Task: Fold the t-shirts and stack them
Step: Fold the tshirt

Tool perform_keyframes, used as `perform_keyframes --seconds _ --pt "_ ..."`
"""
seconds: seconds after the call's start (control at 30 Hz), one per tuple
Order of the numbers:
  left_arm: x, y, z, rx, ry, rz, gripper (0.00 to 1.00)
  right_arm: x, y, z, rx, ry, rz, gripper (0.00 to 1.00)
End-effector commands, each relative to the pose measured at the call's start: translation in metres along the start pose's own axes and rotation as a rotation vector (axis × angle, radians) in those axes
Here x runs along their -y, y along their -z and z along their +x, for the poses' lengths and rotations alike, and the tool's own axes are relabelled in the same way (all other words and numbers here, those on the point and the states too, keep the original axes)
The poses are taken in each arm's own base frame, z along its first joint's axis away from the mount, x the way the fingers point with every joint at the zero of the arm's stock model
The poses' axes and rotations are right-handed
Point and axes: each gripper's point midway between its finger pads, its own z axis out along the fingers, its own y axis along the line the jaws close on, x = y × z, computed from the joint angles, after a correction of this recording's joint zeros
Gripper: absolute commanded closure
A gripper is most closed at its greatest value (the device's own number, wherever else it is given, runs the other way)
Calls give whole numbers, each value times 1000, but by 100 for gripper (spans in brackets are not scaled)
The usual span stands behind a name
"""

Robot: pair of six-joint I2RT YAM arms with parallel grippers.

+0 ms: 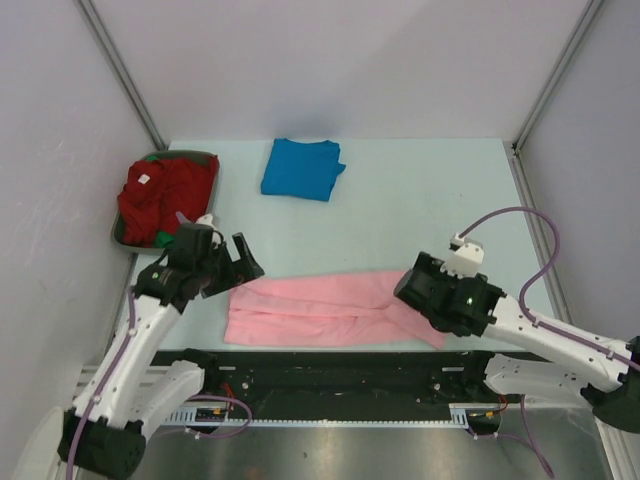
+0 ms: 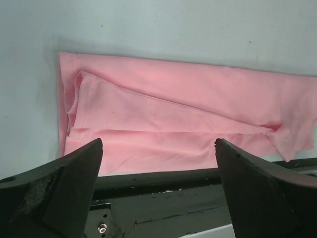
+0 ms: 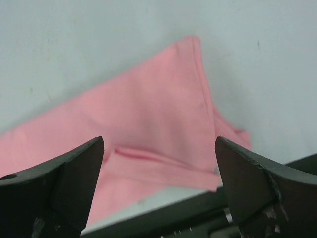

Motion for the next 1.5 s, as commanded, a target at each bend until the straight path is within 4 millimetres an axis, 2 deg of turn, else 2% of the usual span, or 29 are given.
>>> perform_keyframes --seconds 0.0,0.17,0.2,0.27,0.4,0.47,0.63,0.8,0.97,1.1,1.13,1.33,1.47 --pt "22 -21 -32 37 -41 43 0 -21 -30 -48 94 -18 -26 0" --pt "18 -53 -41 -20 -51 -29 0 -18 -80 -56 4 -157 -57 1" --pt "17 -64 -39 -46 -47 -39 0 -16 -91 -50 -25 -153 -40 1" --pt "17 -71 -37 -67 -42 -41 0 -18 -102 -42 -85 -168 -51 2" --pt "16 -83 -33 -82 -32 -37 0 3 -129 -26 -152 -191 50 2" --pt "15 -85 -31 -81 -27 -35 0 7 -134 -24 -151 -207 57 2" --pt "11 -85 -24 -96 -33 -37 0 37 -140 -20 -156 -196 156 3" --pt "8 -89 -18 -106 -31 -40 0 45 -143 -11 -173 -207 168 5" --pt "3 -92 -13 -119 -31 -53 0 48 -144 2 -191 -225 159 19" --pt "-1 -94 -8 -127 -29 -57 0 47 -147 2 -194 -232 152 36" --pt "-1 -94 -7 -128 -27 -59 0 45 -148 1 -192 -239 140 45" --pt "-4 -95 -4 -133 -28 -63 0 43 -153 4 -198 -248 134 66" --pt "-5 -95 -4 -132 -31 -69 0 41 -159 6 -206 -252 139 76"
